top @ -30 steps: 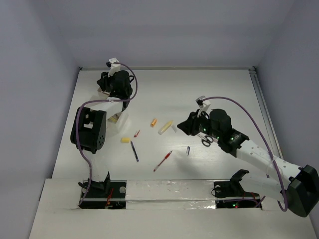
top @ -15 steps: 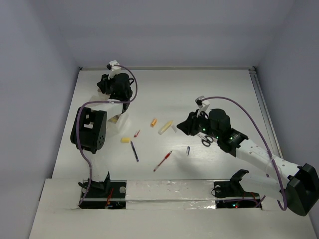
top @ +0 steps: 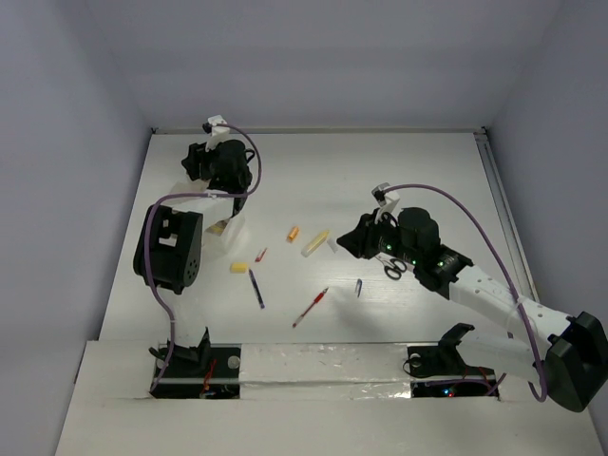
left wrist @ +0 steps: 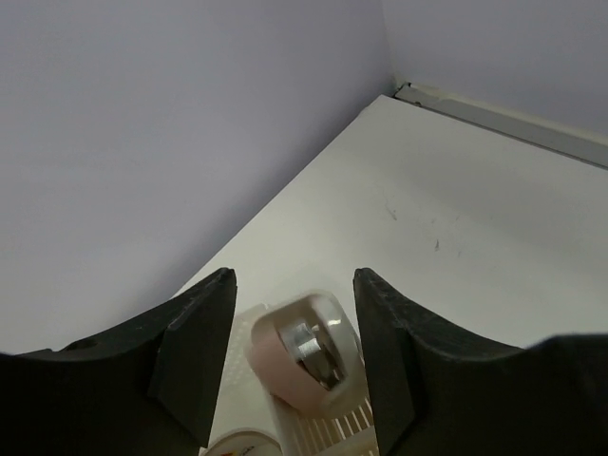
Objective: Sort the stationery into containers
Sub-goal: Place the stapler in the storage box, then pick up the scissors from the center of the board.
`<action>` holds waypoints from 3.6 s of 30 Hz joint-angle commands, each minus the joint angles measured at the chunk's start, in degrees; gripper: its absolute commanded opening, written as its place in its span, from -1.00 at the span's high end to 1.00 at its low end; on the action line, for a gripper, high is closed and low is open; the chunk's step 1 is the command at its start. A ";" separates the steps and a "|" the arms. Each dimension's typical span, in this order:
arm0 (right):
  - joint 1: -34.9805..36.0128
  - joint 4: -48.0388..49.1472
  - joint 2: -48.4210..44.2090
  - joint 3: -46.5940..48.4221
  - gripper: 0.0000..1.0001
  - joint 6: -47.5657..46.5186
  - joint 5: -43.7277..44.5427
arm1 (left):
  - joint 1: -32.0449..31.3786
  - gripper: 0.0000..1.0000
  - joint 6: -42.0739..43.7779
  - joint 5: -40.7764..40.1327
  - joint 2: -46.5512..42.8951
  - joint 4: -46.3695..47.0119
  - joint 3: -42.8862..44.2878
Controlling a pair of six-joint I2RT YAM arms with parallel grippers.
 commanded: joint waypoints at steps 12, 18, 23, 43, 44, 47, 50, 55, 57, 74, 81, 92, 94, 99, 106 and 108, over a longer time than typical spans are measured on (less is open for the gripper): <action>-0.07 2.31 0.15 -0.01 0.33 -0.50 1.23 | -1.61 -0.44 -0.28 0.67 -11.33 -0.04 1.91; -0.07 0.64 0.41 0.60 0.33 -1.37 4.03 | -4.68 -0.74 -10.09 9.43 -18.27 -19.32 13.76; -0.07 -3.40 1.38 1.83 0.33 -2.08 9.57 | -6.35 -0.85 -21.62 22.01 -27.75 -36.75 18.71; -3.14 -26.08 1.64 1.74 0.01 3.63 19.43 | -7.41 -0.98 -37.38 58.15 -79.43 -46.80 -23.83; -3.93 -27.04 2.34 2.36 0.00 3.72 19.43 | -7.41 -0.98 -37.11 58.59 -80.67 -47.50 -25.14; -7.01 -28.97 4.28 4.46 0.00 4.51 19.52 | -7.41 -0.98 -35.97 60.00 -84.71 -50.14 -26.47; -9.65 -32.74 7.17 6.92 -0.07 4.69 21.44 | -7.41 -0.98 -35.96 60.53 -88.75 -50.94 -26.82; -15.53 -35.58 9.12 6.58 -0.07 6.88 20.15 | -8.28 -0.98 -35.97 59.75 -94.12 -51.20 -27.00; -18.08 -36.19 8.68 5.62 -0.05 7.49 19.52 | -9.42 -0.98 -35.97 58.34 -95.18 -51.64 -26.82; -23.54 -35.49 15.97 4.03 0.32 8.64 21.53 | -13.56 -0.98 -36.05 55.35 -98.43 -52.78 -26.56; -24.07 -36.02 17.55 3.77 0.29 8.29 23.38 | -13.56 -0.98 -36.05 55.08 -97.99 -52.87 -26.47; -24.07 -35.13 19.57 3.42 0.36 8.81 21.71 | -13.56 -0.98 -36.14 54.64 -98.17 -52.96 -26.47; -24.07 -35.49 19.40 3.50 0.41 8.99 21.45 | -13.56 -0.98 -36.14 54.64 -98.26 -52.96 -26.47; -24.07 -37.16 13.45 3.59 0.40 9.17 21.01 | -13.56 -0.98 -36.14 54.73 -98.35 -52.87 -26.47; -24.07 -39.27 11.30 4.91 0.21 8.99 19.87 | -13.56 -0.98 -36.14 54.82 -98.35 -52.78 -26.47; -24.07 -37.43 12.45 3.51 0.21 9.60 19.34 | -13.56 -0.98 -36.14 54.82 -98.43 -52.78 -26.47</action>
